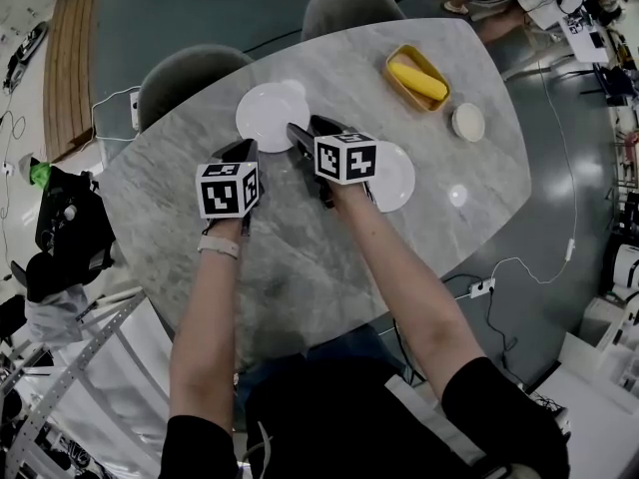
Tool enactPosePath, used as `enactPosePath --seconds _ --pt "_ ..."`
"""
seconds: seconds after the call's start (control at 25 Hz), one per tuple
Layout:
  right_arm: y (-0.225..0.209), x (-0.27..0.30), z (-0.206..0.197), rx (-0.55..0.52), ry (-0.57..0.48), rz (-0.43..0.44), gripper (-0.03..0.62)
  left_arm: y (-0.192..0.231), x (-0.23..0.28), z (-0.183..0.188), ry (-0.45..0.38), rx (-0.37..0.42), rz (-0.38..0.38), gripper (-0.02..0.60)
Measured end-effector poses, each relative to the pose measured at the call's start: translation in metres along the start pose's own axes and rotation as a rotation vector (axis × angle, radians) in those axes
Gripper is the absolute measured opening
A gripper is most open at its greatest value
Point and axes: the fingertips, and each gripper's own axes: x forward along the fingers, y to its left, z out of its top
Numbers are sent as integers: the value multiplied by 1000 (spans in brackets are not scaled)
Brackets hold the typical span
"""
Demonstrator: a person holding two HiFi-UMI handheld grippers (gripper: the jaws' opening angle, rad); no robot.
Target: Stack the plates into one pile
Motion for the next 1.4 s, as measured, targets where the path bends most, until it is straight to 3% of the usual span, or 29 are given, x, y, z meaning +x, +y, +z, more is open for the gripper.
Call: enactPosePath --seconds 0.4,0.64,0.84,1.4 --pt "2 9 1 -26 38 -29 242 6 5 -11 56 33 -5 8" --pt "13 13 0 -42 50 7 240 7 8 -19 92 58 0 8" --pt "9 10 -3 -46 37 -24 129 9 7 -20 84 70 3 8" --pt "24 -15 7 21 -56 27 59 7 -19 -27 59 72 52 8"
